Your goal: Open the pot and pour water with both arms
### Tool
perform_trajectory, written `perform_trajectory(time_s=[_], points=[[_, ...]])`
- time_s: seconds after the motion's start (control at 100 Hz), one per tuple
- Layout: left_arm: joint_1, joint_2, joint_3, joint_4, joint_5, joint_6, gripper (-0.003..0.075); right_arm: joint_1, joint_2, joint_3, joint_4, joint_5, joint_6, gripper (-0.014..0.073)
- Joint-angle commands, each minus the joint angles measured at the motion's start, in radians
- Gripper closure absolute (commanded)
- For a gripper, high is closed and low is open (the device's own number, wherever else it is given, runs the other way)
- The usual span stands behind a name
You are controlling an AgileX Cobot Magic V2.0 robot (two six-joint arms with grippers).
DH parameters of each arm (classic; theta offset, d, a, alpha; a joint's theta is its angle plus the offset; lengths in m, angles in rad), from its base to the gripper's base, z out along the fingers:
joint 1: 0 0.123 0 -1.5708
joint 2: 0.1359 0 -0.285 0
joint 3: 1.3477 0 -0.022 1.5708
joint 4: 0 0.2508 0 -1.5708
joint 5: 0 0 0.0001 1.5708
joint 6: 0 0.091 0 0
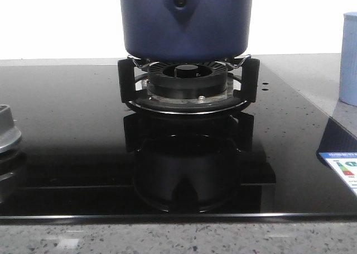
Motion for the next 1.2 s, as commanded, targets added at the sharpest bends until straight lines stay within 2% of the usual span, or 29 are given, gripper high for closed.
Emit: perform_trajectory(time_s=[0.0, 0.54, 0.68, 0.78, 0.85, 0.92, 1.07, 1.14, 1.19], points=[[-0.001, 0.017, 0.047, -0.003, -0.080, -0.006, 0.0740, -0.008, -0.021, 0.029, -0.002, -0.021, -0.012, 0.0657], [-0.001, 0.017, 0.047, 0.002, -0.080, -0.006, 0.0740, -0.008, -0.021, 0.029, -0.027, -0.027, -0.012, 0.0657], [-0.001, 0.017, 0.047, 0.010, -0.121, -0.006, 0.0740, -0.008, -0.021, 0.029, -0.027, -0.093, -0.012, 0.0657], [-0.001, 0.017, 0.047, -0.009, -0.179, -0.006, 0.0740, -0.008, -0.021, 0.029, -0.027, -0.199, -0.012, 0.0657], [-0.001, 0.017, 0.047, -0.095, -0.257, -0.006, 0.0741, -0.008, -0.021, 0.029, -0.027, -0.277, -0.012, 0.0657], [-0.001, 0.017, 0.046, -0.271, -0.338, -0.006, 0.0740, -0.008, -0.021, 0.029, 0.017, -0.353, -0.005, 0.0657], [-0.001, 0.017, 0.046, -0.658, -0.464, -0.006, 0.0740, -0.008, -0.021, 0.029, 0.348, -0.458, 0.001, 0.0657], [-0.001, 0.017, 0.044, -0.791, -0.464, -0.006, 0.0740, -0.008, -0.021, 0.029, 0.439, -0.461, 0.001, 0.0657], [-0.001, 0.017, 0.032, -0.810, -0.444, -0.006, 0.0740, -0.008, -0.021, 0.029, 0.451, -0.461, 0.001, 0.0657]])
